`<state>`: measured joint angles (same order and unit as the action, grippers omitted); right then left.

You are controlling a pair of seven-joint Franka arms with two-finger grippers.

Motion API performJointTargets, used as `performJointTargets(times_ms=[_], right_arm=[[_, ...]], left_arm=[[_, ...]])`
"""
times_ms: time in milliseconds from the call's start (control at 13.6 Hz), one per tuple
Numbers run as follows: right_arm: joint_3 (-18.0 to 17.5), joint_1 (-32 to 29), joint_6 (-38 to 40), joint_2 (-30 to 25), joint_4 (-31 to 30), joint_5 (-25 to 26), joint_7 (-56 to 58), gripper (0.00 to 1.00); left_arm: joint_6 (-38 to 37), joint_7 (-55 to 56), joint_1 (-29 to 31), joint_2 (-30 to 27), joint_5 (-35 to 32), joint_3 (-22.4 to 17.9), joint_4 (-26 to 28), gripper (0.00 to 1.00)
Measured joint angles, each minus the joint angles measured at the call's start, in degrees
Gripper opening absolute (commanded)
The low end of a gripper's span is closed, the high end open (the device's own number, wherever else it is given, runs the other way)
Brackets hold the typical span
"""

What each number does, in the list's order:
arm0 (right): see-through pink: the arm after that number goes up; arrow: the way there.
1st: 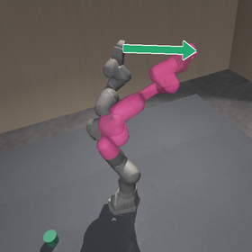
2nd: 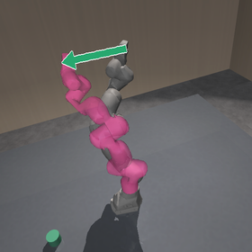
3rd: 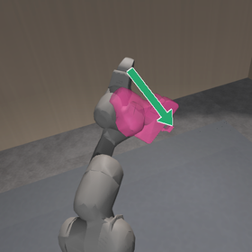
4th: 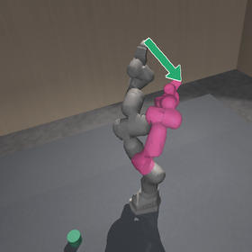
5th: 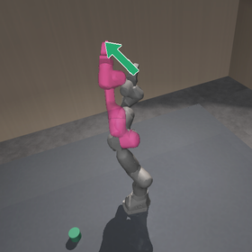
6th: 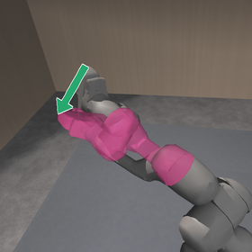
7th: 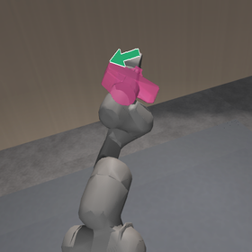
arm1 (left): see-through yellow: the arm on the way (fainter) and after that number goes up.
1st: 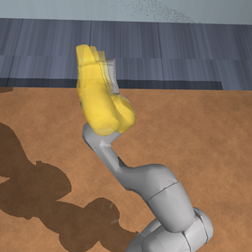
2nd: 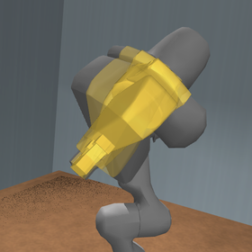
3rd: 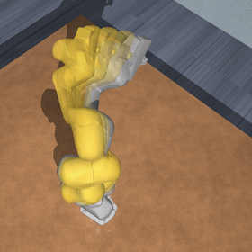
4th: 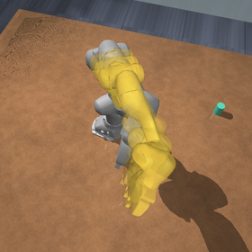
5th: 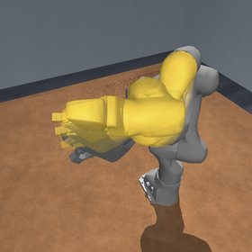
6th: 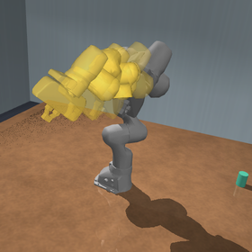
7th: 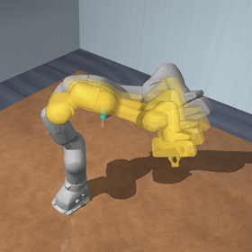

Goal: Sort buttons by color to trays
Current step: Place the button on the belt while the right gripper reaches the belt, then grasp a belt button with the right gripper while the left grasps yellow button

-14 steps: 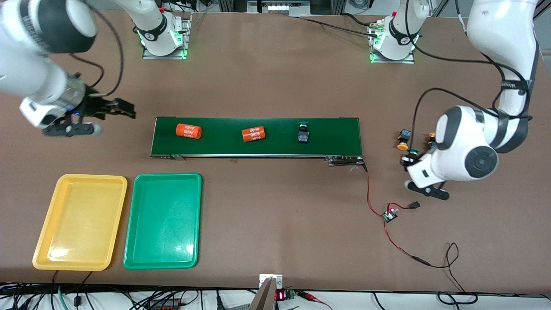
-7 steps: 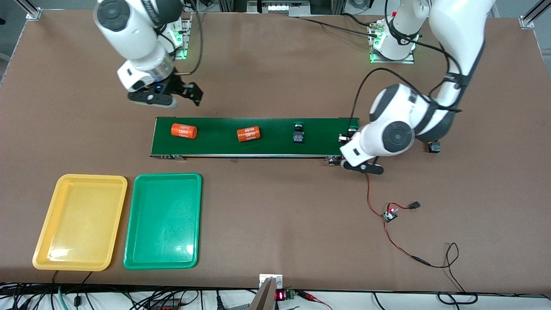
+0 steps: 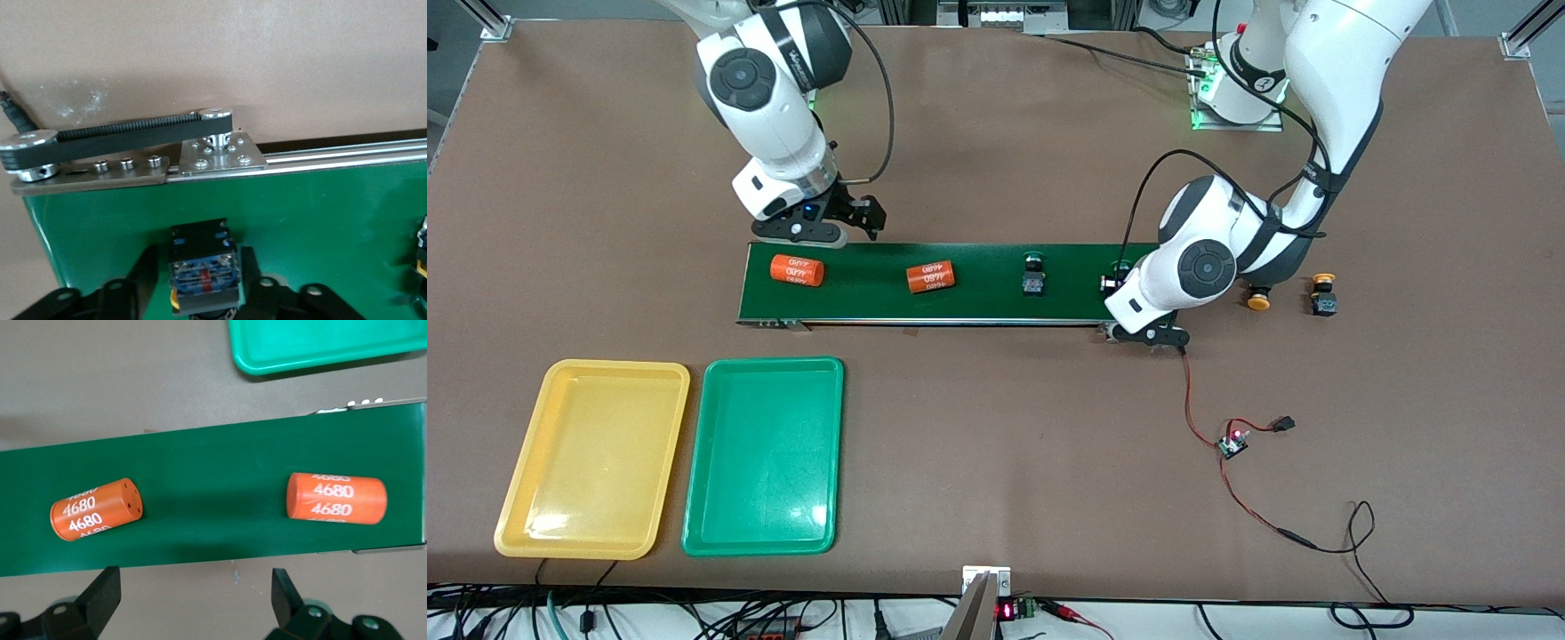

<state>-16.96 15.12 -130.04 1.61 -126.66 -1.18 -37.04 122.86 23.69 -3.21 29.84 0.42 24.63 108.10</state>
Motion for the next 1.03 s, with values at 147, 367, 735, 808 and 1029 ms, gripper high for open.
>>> performJointTargets(times_ms=[147, 367, 735, 808, 1029], right_arm=[[0.0, 0.3, -0.1, 0.5, 0.2, 0.1, 0.0, 1.0], [0.0, 0.4, -0.4, 0.5, 0.7, 0.1, 0.0, 1.0], [0.0, 4.7, -1.2, 4.5, 5.9, 0.1, -2.3, 1.0], [0.0, 6.1, -1.2, 6.4, 8.1, 0.1, -4.0, 1.0], [2.2, 10.8, -1.3, 12.7, 14.2, 0.8, -7.8, 1.0]], left_arm=[[0.2, 0.4, 0.1, -0.2, 0.0, 0.0, -0.2, 1.0], [-2.4, 0.6, 0.8, -2.0, 0.0, 0.0, -2.7, 1.0], [-18.9, 0.6, 1.9, -5.4, -0.4, -4.5, -13.1, 1.0], [-19.9, 0.2, 2.0, -5.4, -1.3, -7.1, -13.4, 1.0], [-20.9, -8.6, 2.6, -4.9, -5.4, -13.1, -11.7, 1.0]])
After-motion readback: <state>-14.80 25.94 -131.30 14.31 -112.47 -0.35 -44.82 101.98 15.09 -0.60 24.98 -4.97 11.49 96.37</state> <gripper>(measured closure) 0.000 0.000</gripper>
